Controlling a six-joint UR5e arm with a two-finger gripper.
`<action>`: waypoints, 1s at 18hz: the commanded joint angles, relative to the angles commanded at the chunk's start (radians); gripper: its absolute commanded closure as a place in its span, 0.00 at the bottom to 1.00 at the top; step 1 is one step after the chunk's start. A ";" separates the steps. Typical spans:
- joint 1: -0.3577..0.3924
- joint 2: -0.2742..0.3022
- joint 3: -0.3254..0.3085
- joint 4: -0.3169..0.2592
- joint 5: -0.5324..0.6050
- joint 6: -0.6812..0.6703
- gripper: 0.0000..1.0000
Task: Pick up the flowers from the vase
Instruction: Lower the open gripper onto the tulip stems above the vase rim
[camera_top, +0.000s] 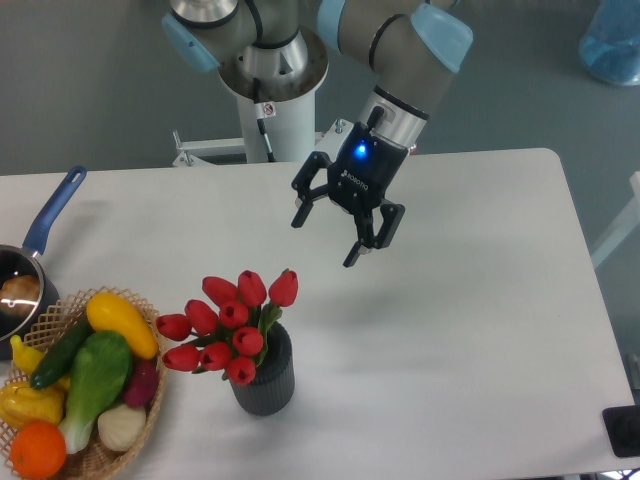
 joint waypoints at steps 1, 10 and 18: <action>0.000 0.000 0.000 0.002 -0.022 0.000 0.00; 0.005 -0.011 -0.002 0.000 -0.100 0.002 0.00; -0.002 -0.012 -0.005 0.002 -0.118 0.002 0.00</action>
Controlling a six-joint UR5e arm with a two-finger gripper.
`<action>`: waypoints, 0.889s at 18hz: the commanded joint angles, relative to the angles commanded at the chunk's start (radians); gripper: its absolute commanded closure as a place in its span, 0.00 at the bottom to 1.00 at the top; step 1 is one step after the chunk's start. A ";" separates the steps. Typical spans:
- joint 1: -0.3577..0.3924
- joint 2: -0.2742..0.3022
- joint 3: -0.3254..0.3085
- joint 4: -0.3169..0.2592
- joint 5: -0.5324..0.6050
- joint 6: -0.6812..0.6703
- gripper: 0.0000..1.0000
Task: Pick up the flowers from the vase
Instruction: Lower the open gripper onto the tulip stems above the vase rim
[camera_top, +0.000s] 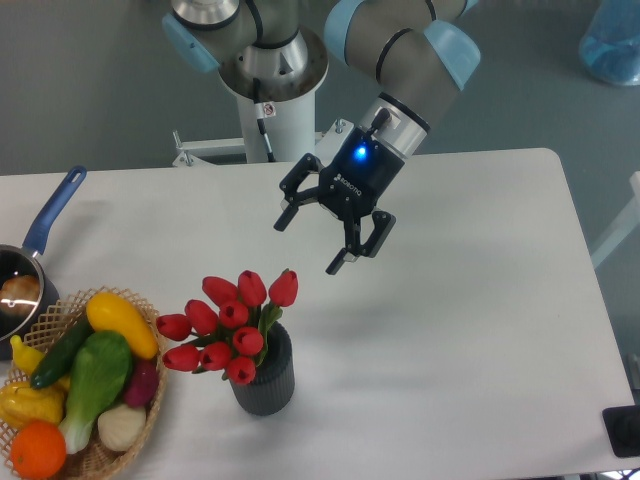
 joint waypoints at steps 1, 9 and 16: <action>0.000 0.000 0.000 0.000 -0.005 0.000 0.00; -0.021 -0.063 0.009 0.023 -0.005 0.034 0.00; -0.028 -0.121 0.040 0.040 -0.021 0.020 0.00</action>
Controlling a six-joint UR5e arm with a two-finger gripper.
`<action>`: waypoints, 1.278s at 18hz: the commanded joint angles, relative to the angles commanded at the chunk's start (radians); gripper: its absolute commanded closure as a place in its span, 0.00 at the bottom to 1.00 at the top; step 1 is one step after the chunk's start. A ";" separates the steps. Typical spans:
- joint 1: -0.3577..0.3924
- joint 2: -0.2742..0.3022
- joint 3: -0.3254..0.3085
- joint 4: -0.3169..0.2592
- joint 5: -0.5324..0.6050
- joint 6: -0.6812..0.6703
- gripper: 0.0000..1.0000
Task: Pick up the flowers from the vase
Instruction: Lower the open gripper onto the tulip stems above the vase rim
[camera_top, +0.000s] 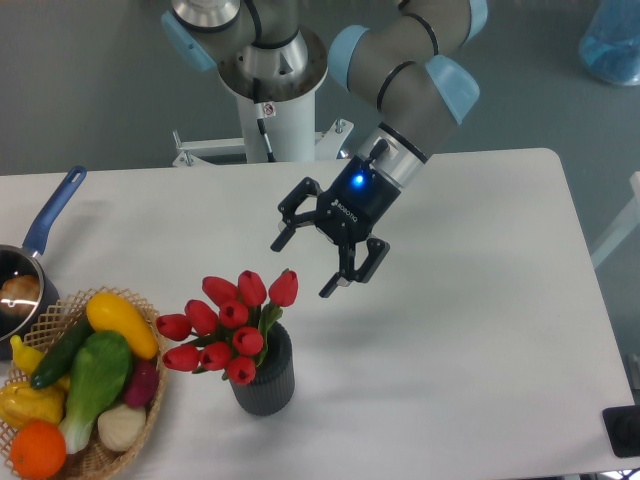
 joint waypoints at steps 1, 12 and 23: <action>0.000 -0.002 0.000 0.000 -0.006 -0.005 0.00; -0.047 -0.107 0.126 0.000 -0.026 -0.034 0.00; -0.083 -0.130 0.150 0.002 -0.026 -0.034 0.00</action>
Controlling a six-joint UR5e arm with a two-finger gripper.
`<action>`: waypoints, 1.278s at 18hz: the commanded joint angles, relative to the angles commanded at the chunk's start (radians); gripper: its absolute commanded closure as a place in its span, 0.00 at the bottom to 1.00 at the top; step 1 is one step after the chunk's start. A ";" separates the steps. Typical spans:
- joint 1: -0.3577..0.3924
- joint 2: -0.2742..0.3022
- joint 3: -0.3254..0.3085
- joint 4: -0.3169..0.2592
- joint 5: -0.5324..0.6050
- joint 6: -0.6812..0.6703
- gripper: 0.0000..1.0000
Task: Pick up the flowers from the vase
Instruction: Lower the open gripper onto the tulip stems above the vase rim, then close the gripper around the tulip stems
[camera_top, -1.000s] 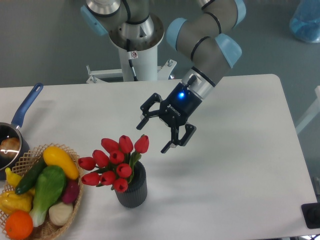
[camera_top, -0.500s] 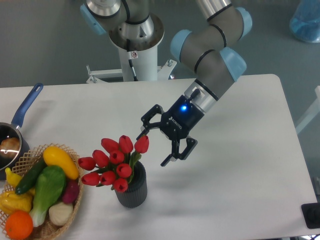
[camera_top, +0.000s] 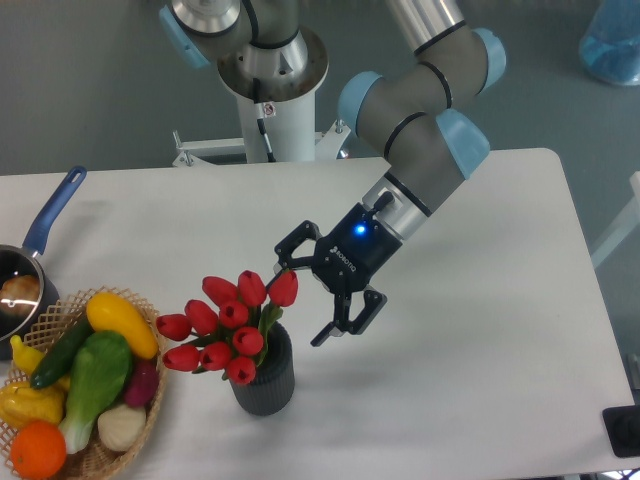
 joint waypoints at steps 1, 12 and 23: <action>-0.012 -0.005 0.002 0.000 0.000 0.000 0.00; -0.048 -0.017 0.005 0.002 0.002 0.003 0.00; -0.078 -0.040 0.020 0.014 0.003 0.006 0.00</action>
